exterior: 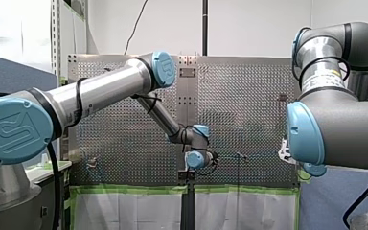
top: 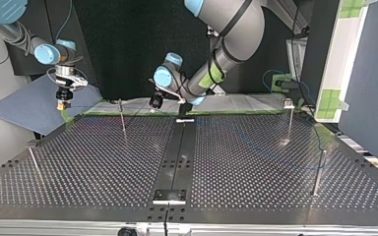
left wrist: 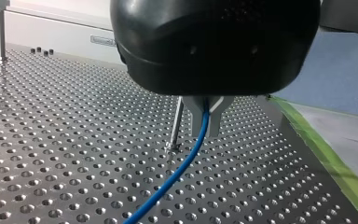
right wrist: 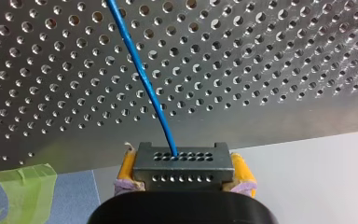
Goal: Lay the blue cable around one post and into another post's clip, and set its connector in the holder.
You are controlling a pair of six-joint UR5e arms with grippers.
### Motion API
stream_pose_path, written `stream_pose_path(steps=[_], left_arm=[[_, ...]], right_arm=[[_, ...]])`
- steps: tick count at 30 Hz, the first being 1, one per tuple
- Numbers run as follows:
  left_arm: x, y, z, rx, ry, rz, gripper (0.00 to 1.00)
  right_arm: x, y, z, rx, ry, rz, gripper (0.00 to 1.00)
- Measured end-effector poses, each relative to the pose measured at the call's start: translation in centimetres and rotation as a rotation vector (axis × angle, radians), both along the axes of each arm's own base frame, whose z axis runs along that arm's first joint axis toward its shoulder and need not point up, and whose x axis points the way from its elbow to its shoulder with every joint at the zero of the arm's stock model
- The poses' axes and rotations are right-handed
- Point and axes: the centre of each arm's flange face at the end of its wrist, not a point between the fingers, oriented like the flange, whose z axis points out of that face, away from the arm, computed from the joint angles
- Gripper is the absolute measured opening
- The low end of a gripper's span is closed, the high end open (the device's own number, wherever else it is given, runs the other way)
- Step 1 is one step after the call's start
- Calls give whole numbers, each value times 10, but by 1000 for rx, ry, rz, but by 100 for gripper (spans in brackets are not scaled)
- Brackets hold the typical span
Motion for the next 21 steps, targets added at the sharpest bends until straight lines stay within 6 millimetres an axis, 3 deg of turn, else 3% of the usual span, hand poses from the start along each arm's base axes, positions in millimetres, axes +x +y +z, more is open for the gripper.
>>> stream_pose_path(steps=[2, 3, 4, 5, 6, 8, 9, 11, 12, 13, 21], left_arm=[[0, 0, 0, 3, 3, 0, 10], [0, 1, 0, 4, 4, 1, 10], [0, 1, 0, 5, 6, 1, 16], [-1, 1, -1, 8, 8, 1, 29], [-1, 2, -1, 9, 9, 1, 29], [-2, 1, -1, 11, 11, -2, 53], [-3, 0, -1, 11, 11, -3, 53], [-4, -2, 0, 11, 9, -6, 93], [-5, -3, 0, 11, 9, -8, 93], [-5, -4, 0, 12, 8, -9, 100], [-13, -8, 4, 30, 15, 2, 100]], right_arm=[[0, 0, -1, 2, 3, -1, 0], [0, 0, -1, 3, 4, -1, 0], [0, 0, -1, 4, 5, -1, 0], [0, 0, -1, 5, 7, -3, 0], [-1, 0, -1, 6, 9, -4, 0], [-1, 1, -2, 11, 13, -3, 0], [-1, 1, -3, 13, 14, -3, 0], [0, 2, -3, 15, 15, -2, 0], [0, 2, -4, 16, 15, -2, 0], [0, 2, -4, 17, 15, -2, 0], [2, 3, -4, 17, 23, 2, 0]])
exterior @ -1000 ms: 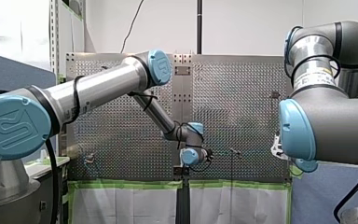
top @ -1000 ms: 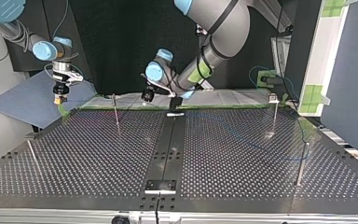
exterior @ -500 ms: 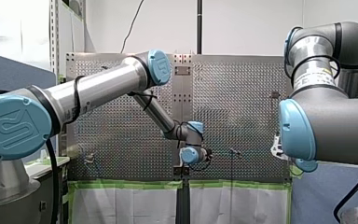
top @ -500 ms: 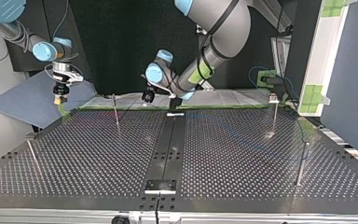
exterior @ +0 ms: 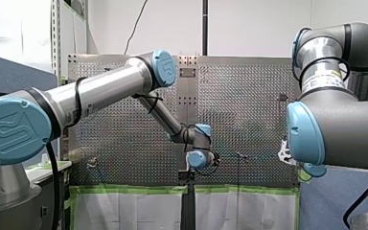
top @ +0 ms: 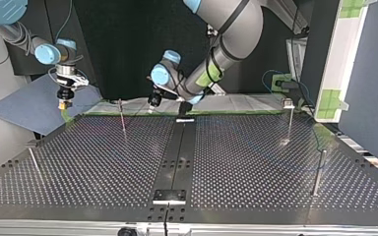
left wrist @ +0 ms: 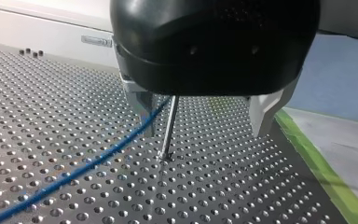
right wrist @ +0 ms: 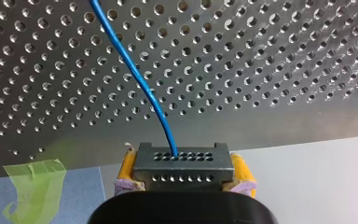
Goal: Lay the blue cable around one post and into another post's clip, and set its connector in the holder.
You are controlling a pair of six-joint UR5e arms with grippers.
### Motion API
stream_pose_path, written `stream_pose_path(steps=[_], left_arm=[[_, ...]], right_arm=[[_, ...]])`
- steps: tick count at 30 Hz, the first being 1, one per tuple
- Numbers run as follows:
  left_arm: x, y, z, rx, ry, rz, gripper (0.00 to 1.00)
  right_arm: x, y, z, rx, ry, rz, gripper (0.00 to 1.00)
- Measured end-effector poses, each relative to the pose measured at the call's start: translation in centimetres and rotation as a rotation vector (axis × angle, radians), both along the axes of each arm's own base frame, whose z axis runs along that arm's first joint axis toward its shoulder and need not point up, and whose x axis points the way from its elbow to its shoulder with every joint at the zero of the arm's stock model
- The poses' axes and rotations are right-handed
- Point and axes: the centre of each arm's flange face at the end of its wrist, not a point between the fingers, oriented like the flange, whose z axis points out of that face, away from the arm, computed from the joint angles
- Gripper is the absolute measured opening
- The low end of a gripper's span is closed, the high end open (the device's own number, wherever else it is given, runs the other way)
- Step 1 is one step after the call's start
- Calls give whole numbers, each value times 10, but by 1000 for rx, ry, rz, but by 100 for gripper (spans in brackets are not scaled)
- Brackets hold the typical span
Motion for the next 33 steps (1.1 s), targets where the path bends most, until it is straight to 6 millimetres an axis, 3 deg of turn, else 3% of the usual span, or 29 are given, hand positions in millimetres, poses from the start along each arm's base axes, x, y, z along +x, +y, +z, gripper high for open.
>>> stream_pose_path(steps=[9, 14, 21, 33], left_arm=[[-18, -12, 26, 46, 11, -25, 100], [-38, -17, 31, 92, 30, -52, 100], [-59, -21, 51, 82, 11, -80, 100], [-113, -23, 30, 145, 70, -131, 100]], right_arm=[[11, 2, -1, 3, 4, 16, 0], [17, 4, -2, 7, 4, 24, 0], [24, 6, -3, 15, 0, 34, 0], [30, 9, -5, 32, -14, 44, 0]])
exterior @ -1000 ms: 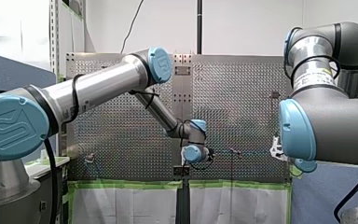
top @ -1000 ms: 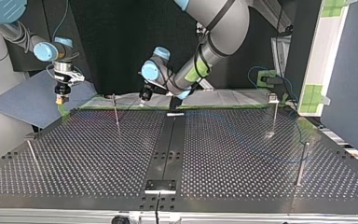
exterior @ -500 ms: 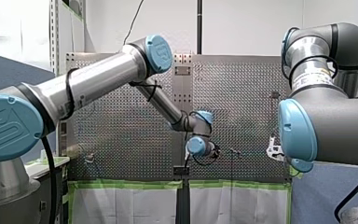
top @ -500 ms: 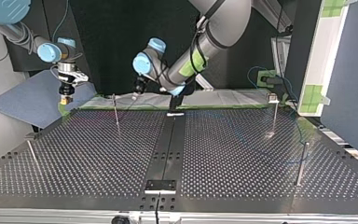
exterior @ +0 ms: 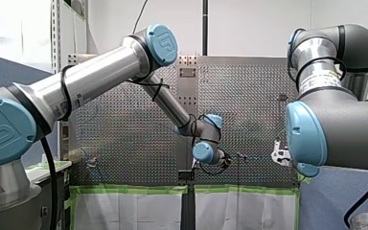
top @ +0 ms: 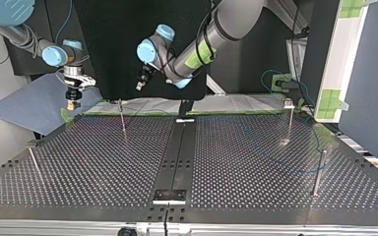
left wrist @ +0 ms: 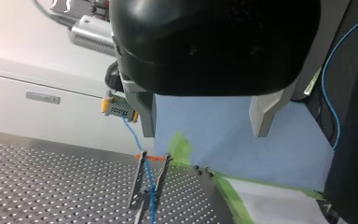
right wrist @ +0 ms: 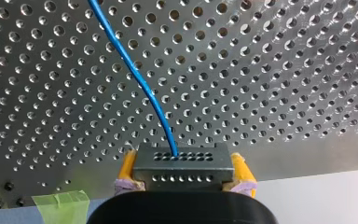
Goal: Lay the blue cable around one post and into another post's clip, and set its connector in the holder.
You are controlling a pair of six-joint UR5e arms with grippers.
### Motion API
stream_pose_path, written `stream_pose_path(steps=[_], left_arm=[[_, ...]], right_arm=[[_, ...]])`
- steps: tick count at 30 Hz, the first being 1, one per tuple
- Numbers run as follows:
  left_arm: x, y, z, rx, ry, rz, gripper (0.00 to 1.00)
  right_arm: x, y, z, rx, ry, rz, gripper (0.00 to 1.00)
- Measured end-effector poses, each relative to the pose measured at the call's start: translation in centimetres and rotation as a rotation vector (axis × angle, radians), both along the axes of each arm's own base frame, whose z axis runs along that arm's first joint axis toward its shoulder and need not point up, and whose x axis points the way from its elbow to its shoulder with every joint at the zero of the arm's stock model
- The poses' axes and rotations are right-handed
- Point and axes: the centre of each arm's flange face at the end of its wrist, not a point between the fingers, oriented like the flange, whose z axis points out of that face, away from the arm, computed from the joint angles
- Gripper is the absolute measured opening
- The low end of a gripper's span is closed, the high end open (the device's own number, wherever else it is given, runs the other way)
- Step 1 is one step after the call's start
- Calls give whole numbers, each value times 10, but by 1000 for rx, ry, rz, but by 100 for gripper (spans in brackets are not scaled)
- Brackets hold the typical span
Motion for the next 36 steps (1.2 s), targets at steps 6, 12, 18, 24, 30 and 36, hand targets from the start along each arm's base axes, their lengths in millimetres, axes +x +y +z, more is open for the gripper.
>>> stream_pose_path(steps=[6, 12, 18, 24, 30, 36], left_arm=[[-6, -2, 0, 7, -4, 11, 100], [-6, -6, 2, -13, -30, 29, 100], [-7, -5, 2, -16, -41, 60, 100], [-8, -5, 2, -11, -44, 81, 100], [-9, -5, 2, -10, -44, 89, 100], [-9, -4, 2, -10, -44, 93, 100]], right_arm=[[1, 0, -1, 3, -5, 2, 0], [2, 1, -2, 3, -8, 7, 0], [3, 1, -2, 1, -13, 9, 0], [2, 1, -2, 2, -15, 9, 0], [3, 1, -3, 4, -17, 11, 0], [3, 1, -4, 4, -17, 12, 0]])
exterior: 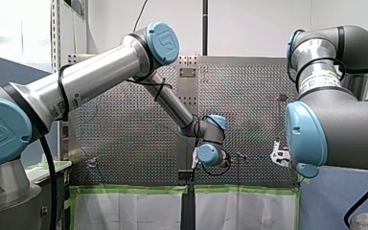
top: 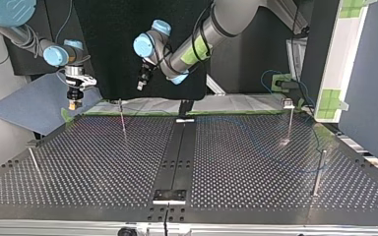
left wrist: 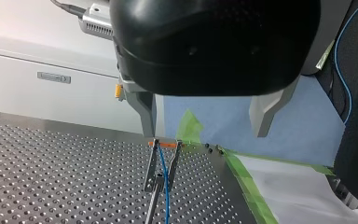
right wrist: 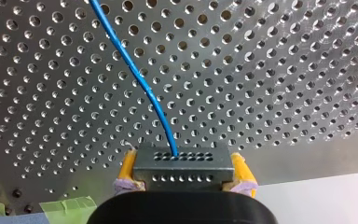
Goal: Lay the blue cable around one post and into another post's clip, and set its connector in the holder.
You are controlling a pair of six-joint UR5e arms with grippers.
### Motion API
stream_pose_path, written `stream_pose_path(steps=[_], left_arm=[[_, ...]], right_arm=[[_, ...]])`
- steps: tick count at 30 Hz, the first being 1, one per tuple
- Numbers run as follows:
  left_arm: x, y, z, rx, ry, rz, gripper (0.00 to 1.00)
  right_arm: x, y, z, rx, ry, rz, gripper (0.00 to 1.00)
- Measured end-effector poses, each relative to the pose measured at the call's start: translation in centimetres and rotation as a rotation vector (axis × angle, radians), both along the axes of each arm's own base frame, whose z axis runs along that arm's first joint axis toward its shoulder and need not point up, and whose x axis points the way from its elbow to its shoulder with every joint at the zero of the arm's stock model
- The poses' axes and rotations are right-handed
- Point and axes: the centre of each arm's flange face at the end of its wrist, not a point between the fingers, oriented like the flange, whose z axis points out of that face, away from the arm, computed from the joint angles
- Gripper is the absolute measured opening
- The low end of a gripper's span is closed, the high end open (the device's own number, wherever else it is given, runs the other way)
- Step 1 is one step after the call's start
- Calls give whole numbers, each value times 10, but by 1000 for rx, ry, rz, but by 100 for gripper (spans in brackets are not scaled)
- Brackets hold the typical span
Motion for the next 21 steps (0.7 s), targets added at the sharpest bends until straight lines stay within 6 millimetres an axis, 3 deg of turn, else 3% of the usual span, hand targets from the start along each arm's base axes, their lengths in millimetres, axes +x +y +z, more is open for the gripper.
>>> stream_pose_path(steps=[21], left_arm=[[2, 1, 0, -8, 4, 6, 100]], right_arm=[[0, 0, -2, 0, 0, 1, 0]])
